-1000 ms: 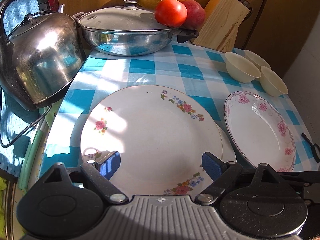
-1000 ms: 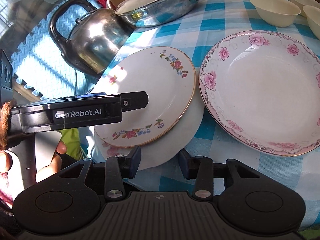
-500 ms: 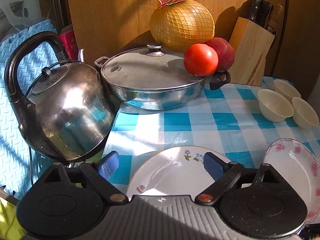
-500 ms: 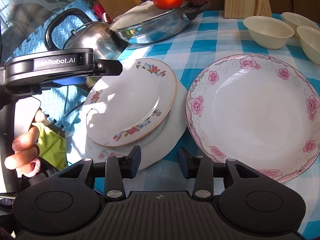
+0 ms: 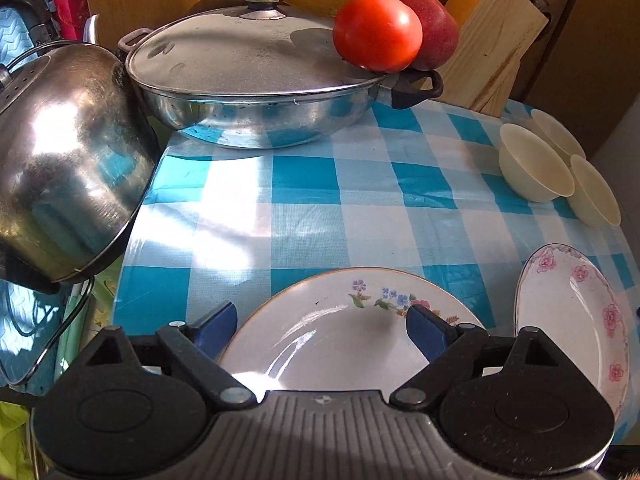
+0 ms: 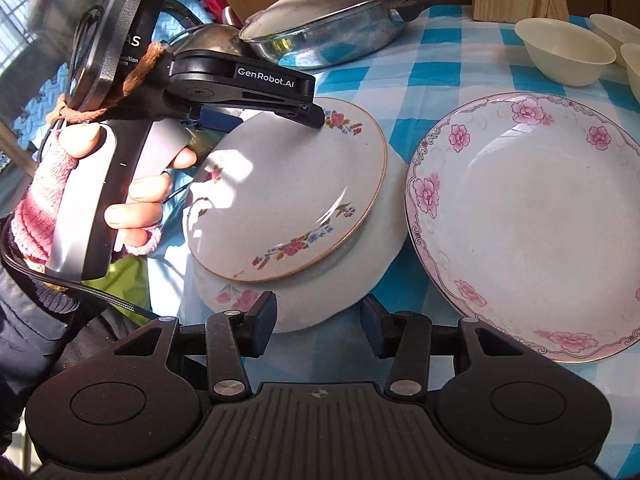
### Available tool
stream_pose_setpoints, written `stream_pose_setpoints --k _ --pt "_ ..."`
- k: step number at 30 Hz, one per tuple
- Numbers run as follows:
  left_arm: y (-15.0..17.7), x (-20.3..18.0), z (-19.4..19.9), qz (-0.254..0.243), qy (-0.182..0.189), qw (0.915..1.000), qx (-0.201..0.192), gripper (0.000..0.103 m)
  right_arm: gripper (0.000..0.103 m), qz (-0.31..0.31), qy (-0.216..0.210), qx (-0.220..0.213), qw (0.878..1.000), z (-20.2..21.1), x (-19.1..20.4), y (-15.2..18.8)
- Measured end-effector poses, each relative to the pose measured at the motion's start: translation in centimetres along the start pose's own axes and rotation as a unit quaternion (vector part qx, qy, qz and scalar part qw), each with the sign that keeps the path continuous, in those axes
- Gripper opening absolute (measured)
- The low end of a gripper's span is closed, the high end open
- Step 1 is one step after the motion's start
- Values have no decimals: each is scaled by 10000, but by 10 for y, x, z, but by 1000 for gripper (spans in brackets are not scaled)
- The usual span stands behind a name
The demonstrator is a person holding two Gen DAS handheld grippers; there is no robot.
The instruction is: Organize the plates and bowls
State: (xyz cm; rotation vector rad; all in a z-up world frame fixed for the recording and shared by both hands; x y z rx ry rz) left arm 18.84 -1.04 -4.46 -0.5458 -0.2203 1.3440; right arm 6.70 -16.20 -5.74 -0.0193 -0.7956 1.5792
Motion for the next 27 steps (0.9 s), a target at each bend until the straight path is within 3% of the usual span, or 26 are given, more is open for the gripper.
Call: stream_pose_setpoints --k 3,8,17,21,23,27 --pt "5 -3 4 97 255 9996 83 85 56 -28 -23 -10 10000 1 -1 -1" --pt "-1 -9 27 -226 -505 9967 -590 85 56 4 17 -67 10000 7 -1 1" --pt "-10 -65 30 -822 -55 9944 -670 85 56 -683 -67 -738 9949 66 -37 11" --pt "-9 -86 24 -1027 -11 9926 -643 86 58 -955 99 -1209 9880 96 -59 13" --pt "-8 -93 19 -1098 -49 9920 -615 86 59 -1177 374 -1560 9800 110 -79 7" --pt "-9 -101 11 -1170 -125 9912 -610 86 60 -1464 916 -1855 9674 122 -108 1"
Point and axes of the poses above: each gripper's, at about its wrist camera, not at the fingertips, and z roughly against the way its jaws point, x to its left, y to its underside, the point moved 5 cm from there along -z, roughly the way its jaws point, and after that the axes turned 2 degrees about -z, right-handed, at the moved point
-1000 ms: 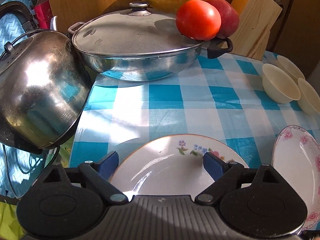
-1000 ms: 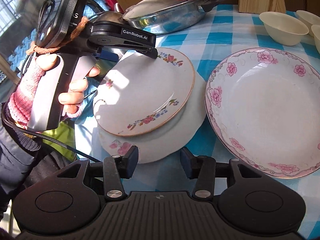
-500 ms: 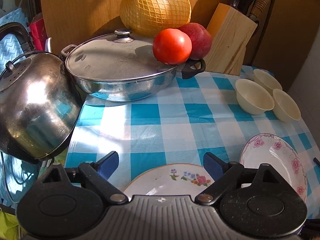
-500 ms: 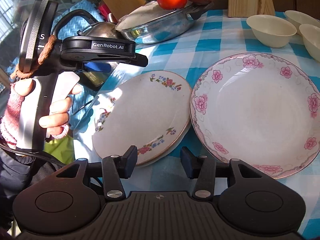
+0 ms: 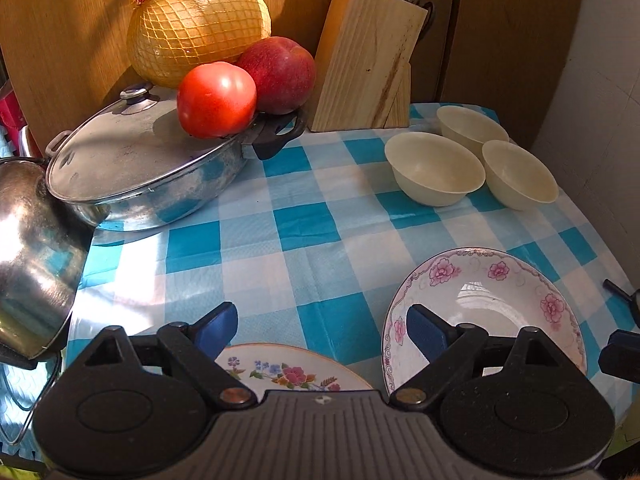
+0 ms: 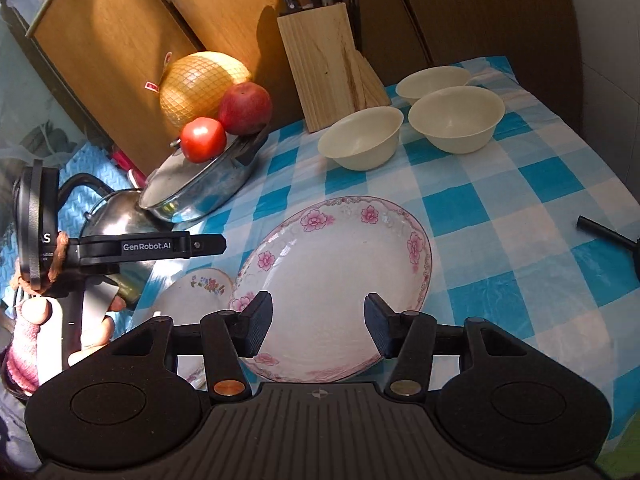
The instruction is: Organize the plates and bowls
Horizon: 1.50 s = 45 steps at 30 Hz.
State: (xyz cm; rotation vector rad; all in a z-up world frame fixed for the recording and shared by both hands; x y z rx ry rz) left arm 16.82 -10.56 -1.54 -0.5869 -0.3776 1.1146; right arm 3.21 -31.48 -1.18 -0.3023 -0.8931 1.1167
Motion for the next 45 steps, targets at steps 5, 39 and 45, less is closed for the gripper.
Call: stream_pose_setpoints --k 5,39,45 --pt "-11 -18 -10 -96 -18 9999 -35 86 60 245 417 -227 9986 -4 -7 -20" --pt "-5 -59 -31 -1174 163 9930 19 86 62 319 873 436 9947 -52 -25 -19" --pt "-4 -62 -35 -1184 237 9927 78 86 62 249 822 584 9946 -56 -26 -14"
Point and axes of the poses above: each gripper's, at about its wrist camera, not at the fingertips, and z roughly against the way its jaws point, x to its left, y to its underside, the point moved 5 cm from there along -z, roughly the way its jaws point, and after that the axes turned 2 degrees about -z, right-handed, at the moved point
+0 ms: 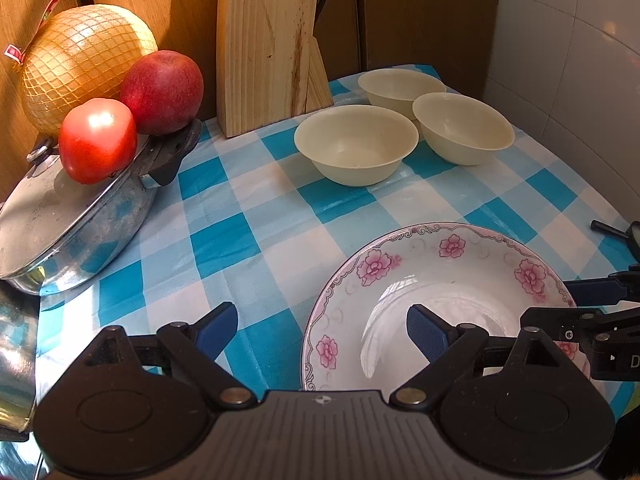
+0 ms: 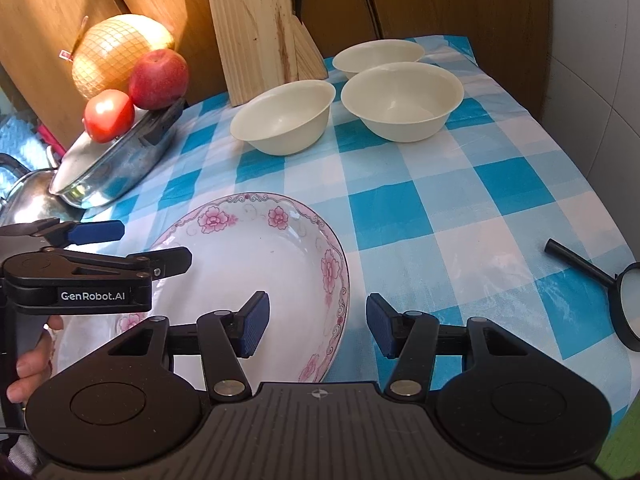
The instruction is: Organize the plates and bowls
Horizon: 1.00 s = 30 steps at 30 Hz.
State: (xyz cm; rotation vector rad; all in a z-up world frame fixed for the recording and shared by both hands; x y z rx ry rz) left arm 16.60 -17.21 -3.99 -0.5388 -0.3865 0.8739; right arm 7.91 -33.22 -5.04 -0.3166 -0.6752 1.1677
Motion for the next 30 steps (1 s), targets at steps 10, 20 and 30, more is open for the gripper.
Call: stream_pose_setpoints --k 10,20,30 --pt "5 -16 -7 -183 324 9991 213 80 44 16 -90 244 9997 -8 3 8" --pt "8 -28 -13 -320 215 9987 332 74 34 42 -23 192 9998 -9 -1 8" --pt "-12 -44 -21 -329 -181 9992 146 74 29 89 436 20 9990 -16 -11 -15"
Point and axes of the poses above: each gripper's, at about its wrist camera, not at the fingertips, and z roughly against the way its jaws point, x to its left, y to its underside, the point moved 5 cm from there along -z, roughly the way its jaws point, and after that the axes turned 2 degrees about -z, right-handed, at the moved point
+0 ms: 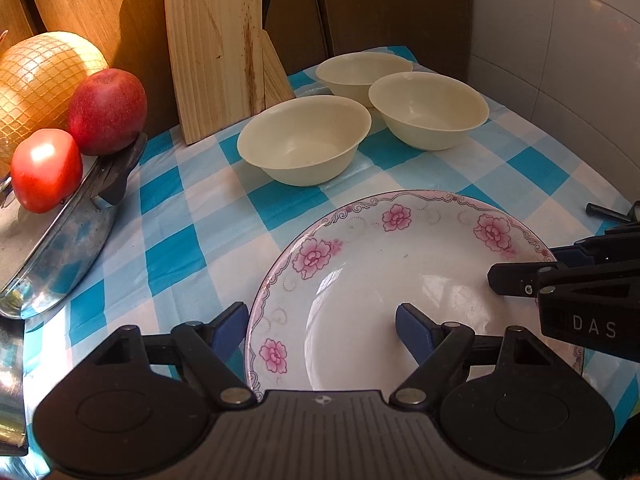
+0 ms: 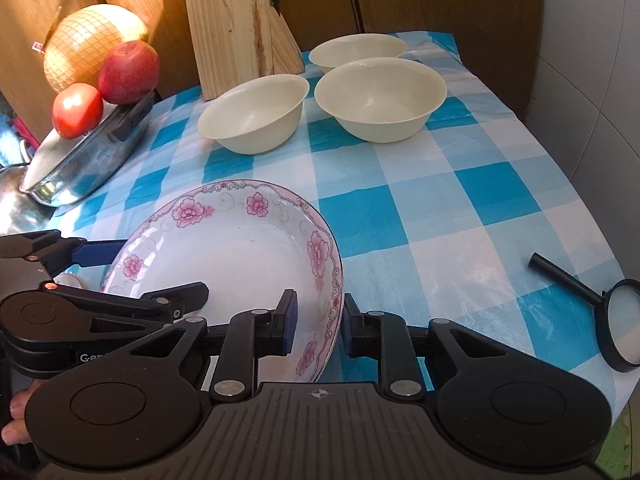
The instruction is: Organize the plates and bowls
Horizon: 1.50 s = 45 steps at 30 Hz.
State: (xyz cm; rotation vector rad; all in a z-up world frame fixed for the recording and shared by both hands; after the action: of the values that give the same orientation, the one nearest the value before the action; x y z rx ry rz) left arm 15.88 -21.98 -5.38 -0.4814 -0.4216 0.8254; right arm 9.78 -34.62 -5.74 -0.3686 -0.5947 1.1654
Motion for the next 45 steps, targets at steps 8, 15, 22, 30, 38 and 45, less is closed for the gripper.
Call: stream_pose_setpoints --k 8,15,22,30,38,45 --pt "-1 -2 -5 -34 -103 9999 -51 74 30 13 82 -72 9999 -12 -4 -16" --pt "16 3 4 164 129 9998 25 76 38 -121 -175 98 9997 0 -8 5" --pt "4 -2 -2 309 -15 9995 86 71 32 76 -78 40 9999 1 -3 3" --pt "-2 -6 -5 65 80 9999 2 73 31 -137 232 -111 9996 -9 -18 -14" --pt "2 -3 -6 148 19 9998 -107 82 39 -156 111 -131 9997 -8 -17 -11" --pt "-1 -8 -7 364 134 9992 -85 75 40 -21 194 -119 9997 -10 -13 -8"
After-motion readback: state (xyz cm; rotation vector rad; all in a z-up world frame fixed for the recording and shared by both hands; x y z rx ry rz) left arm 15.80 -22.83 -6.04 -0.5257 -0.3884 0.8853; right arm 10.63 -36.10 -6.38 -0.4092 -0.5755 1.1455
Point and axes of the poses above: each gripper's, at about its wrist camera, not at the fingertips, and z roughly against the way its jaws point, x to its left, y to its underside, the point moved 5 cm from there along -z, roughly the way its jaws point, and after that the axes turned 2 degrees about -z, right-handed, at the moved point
